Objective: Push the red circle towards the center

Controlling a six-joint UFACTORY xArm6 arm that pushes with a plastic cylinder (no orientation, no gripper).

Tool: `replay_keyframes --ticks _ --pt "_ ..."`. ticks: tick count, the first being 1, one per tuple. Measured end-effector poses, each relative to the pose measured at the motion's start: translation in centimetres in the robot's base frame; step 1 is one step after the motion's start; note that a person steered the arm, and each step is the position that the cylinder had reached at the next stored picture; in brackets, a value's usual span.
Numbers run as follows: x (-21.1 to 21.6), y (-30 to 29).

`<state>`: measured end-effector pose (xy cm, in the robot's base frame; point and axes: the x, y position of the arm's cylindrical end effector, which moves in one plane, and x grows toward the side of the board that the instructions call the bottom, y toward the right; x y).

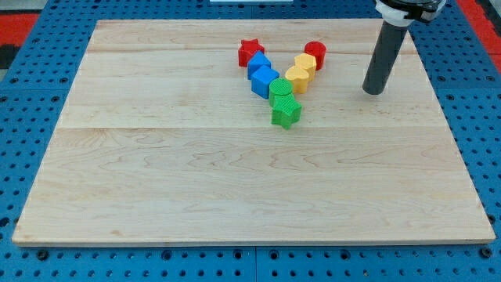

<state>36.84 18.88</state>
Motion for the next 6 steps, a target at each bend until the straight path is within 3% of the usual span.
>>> replay_keyframes --ticks 4,6 --pt "-2.6 0.6" --pt "-8.9 -2.6"
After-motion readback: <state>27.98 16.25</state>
